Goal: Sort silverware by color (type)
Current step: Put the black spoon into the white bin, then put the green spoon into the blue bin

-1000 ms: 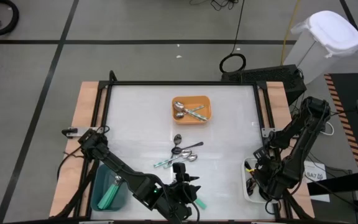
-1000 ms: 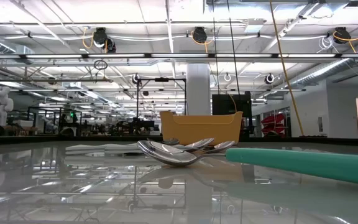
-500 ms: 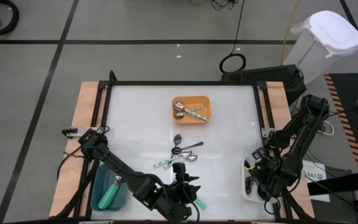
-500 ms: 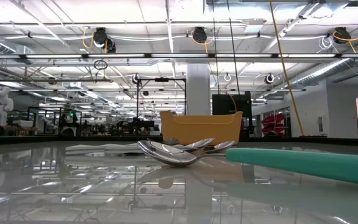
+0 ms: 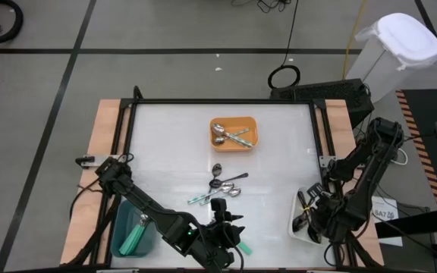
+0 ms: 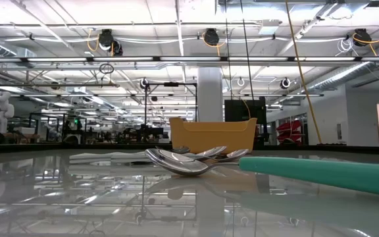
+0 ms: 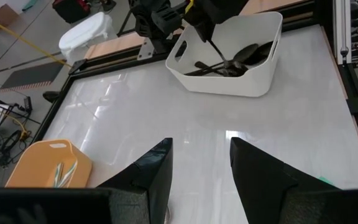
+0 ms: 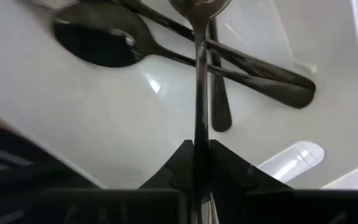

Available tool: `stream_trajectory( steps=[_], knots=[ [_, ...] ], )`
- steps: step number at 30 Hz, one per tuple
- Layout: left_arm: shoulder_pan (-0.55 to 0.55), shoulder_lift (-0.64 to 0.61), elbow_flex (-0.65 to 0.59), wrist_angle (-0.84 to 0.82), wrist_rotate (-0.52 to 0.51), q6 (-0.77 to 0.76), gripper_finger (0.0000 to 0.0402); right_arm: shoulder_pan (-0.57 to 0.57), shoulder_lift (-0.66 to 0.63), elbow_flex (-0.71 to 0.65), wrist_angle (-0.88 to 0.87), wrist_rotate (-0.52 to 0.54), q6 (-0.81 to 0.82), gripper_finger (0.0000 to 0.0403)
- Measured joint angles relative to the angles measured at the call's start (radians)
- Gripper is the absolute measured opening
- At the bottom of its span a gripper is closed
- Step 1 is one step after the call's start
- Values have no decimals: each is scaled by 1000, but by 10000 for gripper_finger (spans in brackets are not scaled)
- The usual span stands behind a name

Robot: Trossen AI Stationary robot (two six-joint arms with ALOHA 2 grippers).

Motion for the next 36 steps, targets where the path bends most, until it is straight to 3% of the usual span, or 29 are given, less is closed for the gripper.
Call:
stream_trajectory(
  steps=[22,36],
  knots=[
    [0,0,0,0,0,-2,161,1,0,48,69,78,-220,28],
    [0,0,0,0,0,-1,161,0,0,48,85,83,-33,119]
  ],
)
